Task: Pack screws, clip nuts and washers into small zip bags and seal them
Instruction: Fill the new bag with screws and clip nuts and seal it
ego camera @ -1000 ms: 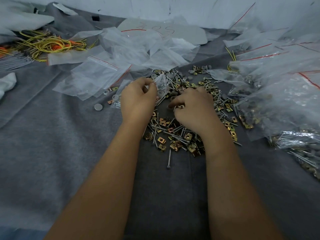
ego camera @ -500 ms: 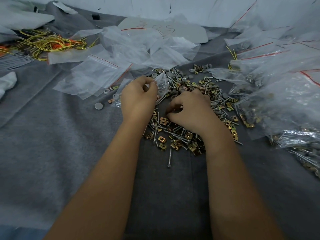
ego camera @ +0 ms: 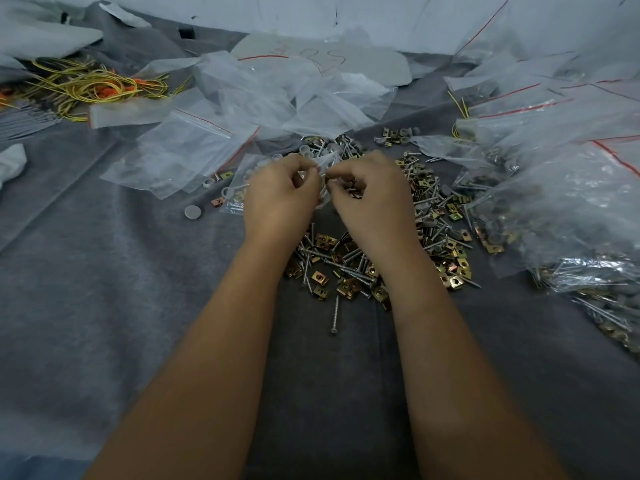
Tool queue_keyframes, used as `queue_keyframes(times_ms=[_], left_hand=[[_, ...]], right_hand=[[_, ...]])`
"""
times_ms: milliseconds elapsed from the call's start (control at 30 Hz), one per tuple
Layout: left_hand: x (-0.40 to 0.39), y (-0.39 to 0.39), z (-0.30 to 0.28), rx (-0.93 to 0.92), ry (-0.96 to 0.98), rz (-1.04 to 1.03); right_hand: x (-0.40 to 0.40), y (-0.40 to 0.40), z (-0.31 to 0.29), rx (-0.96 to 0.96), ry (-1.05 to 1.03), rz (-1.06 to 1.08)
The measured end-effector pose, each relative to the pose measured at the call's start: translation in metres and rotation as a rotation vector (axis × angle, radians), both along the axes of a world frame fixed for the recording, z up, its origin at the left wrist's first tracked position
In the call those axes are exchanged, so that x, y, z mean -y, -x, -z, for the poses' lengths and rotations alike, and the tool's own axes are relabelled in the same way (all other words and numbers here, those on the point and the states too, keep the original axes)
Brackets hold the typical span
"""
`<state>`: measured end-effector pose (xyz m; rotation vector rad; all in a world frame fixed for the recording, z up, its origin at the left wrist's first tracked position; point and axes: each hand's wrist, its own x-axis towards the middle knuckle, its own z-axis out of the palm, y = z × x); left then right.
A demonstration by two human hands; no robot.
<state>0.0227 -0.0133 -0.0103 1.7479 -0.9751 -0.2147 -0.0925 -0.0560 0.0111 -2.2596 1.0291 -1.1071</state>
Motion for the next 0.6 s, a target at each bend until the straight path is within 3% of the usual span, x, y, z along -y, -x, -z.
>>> queue_keyframes(times_ms=[167,333,467,600], left_hand=[[0.000,-0.001,-0.001,-0.016,0.018,-0.093],[0.000,-0.001,-0.001,-0.046,0.037,-0.102],[0.000,-0.002,-0.001,-0.066,0.035,-0.096],[0.000,-0.002,-0.001,-0.068,0.033,-0.096]], right_hand=[[-0.003,0.004,-0.004,0.023,-0.057,-0.022],[-0.006,0.013,-0.015,-0.346,-0.229,-0.218],[-0.004,0.012,-0.012,-0.561,-0.095,-0.205],[0.001,0.019,-0.011,-0.541,0.006,-0.059]])
